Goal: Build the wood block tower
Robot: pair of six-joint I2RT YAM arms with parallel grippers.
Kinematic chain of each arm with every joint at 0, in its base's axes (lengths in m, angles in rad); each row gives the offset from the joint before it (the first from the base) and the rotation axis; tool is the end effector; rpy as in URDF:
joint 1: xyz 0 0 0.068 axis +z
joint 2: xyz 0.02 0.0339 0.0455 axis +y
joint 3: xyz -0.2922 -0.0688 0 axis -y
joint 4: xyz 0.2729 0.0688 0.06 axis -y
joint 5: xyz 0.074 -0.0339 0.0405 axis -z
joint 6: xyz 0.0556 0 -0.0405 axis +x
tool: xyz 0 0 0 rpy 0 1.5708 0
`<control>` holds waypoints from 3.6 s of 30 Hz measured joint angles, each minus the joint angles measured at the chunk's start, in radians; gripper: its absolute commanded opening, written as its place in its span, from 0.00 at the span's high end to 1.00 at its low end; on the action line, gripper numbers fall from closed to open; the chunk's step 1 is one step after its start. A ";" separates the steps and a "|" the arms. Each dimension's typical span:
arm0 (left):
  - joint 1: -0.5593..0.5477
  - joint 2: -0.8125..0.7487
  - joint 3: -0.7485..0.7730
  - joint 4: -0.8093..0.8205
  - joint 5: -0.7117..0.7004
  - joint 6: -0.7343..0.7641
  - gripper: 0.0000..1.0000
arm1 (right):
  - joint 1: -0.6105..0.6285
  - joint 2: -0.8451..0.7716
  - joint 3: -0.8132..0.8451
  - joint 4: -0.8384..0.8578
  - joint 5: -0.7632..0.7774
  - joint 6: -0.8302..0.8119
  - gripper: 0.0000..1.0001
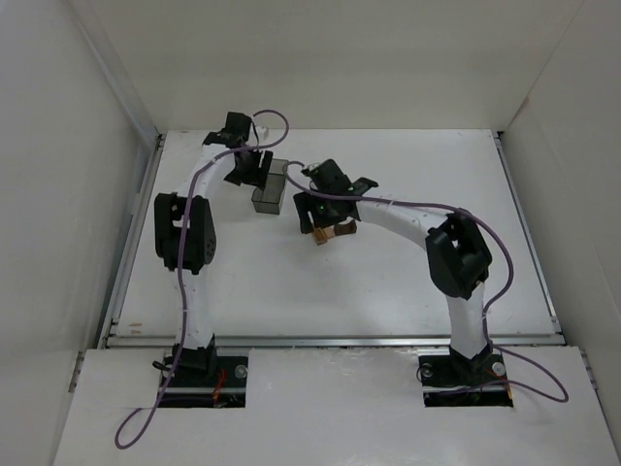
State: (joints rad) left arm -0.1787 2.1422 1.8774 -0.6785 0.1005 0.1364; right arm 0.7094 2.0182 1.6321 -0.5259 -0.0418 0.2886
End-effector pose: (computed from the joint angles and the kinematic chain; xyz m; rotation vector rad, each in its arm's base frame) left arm 0.5236 -0.1002 0.2411 0.4347 2.4752 -0.1436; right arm 0.3787 0.3282 0.2273 -0.5490 2.4837 0.4628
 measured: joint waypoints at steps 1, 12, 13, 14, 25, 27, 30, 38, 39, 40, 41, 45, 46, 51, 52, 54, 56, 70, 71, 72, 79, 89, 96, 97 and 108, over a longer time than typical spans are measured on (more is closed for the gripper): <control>0.000 -0.017 0.000 0.002 -0.003 0.000 0.31 | 0.006 0.019 0.009 -0.007 0.008 -0.013 0.28; 0.000 -0.169 -0.064 0.032 -0.051 0.000 0.31 | 0.014 0.138 0.081 -0.028 0.080 -0.113 0.65; 0.000 -0.169 -0.070 0.031 -0.054 0.000 0.31 | 0.016 0.138 0.081 -0.029 0.081 -0.121 0.67; 0.000 -0.169 -0.075 0.031 -0.057 0.000 0.31 | 0.020 0.138 0.081 -0.027 0.082 -0.138 0.72; 0.000 -0.169 -0.077 0.022 -0.076 0.012 0.31 | 0.141 0.061 -0.033 -0.032 0.109 -0.407 1.00; 0.000 -0.169 -0.077 0.021 -0.077 0.018 0.31 | 0.161 0.019 -0.093 -0.031 0.115 -0.481 1.00; 0.000 -0.172 -0.077 0.018 -0.077 0.034 0.31 | 0.182 -0.065 -0.211 -0.020 0.109 -0.607 1.00; 0.000 -0.190 -0.084 0.002 -0.090 0.065 0.31 | 0.180 -0.156 -0.339 0.004 0.030 -0.934 1.00; 0.000 -0.193 -0.084 0.001 -0.090 0.066 0.31 | 0.180 -0.151 -0.335 0.009 0.020 -0.959 1.00; 0.000 -0.196 -0.084 0.000 -0.090 0.067 0.31 | 0.174 -0.143 -0.324 0.010 0.007 -0.981 1.00; 0.000 -0.200 -0.084 -0.002 -0.091 0.068 0.31 | 0.172 -0.129 -0.309 0.010 -0.009 -0.999 1.00; 0.000 -0.215 -0.084 -0.003 -0.090 0.069 0.31 | 0.164 -0.087 -0.260 0.033 -0.056 -1.038 0.93; 0.000 -0.217 -0.084 -0.004 -0.089 0.069 0.31 | 0.162 -0.084 -0.257 0.040 -0.064 -1.045 0.90; 0.000 -0.224 -0.106 0.000 -0.073 0.066 0.31 | 0.161 -0.084 -0.257 0.043 -0.073 -1.059 0.67; 0.000 -0.224 -0.117 0.002 -0.070 0.064 0.31 | 0.161 -0.084 -0.257 0.043 -0.072 -1.059 0.66; 0.000 -0.224 -0.134 0.000 -0.067 0.064 0.31 | 0.161 -0.082 -0.257 0.044 -0.071 -1.055 0.64; 0.000 -0.224 -0.142 -0.003 -0.064 0.063 0.31 | 0.161 -0.078 -0.249 0.043 -0.071 -1.046 0.59; -0.029 -0.276 -0.146 -0.001 -0.112 0.063 0.31 | 0.152 -0.267 -0.358 0.142 -0.038 -0.856 0.06; -0.037 -0.279 -0.139 -0.005 -0.112 0.065 0.33 | 0.145 -0.332 -0.397 0.190 -0.041 -0.817 0.00; -0.045 -0.279 -0.127 -0.006 -0.111 0.068 0.33 | 0.134 -0.411 -0.441 0.245 -0.044 -0.770 0.00; -0.138 -0.292 -0.077 -0.015 -0.100 0.094 0.34 | -0.010 -0.758 -0.560 0.537 0.031 -0.324 0.02; -0.205 -0.294 -0.178 -0.055 -0.018 0.081 0.31 | -0.012 -0.602 -0.668 0.288 0.125 0.314 0.00; -0.090 -0.294 -0.180 -0.038 -0.111 0.011 0.25 | 0.092 -0.371 -0.398 0.018 0.243 0.594 0.00; -0.074 -0.294 -0.180 -0.035 -0.122 0.000 0.23 | 0.109 -0.332 -0.339 -0.013 0.252 0.625 0.00; 0.043 -0.311 -0.183 -0.007 -0.081 -0.072 0.22 | 0.208 -0.077 -0.122 -0.282 0.396 0.863 0.00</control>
State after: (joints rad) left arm -0.1352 1.8313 1.6943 -0.6857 0.0193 0.0643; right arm 0.9176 1.9411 1.5105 -0.8078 0.3542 1.1511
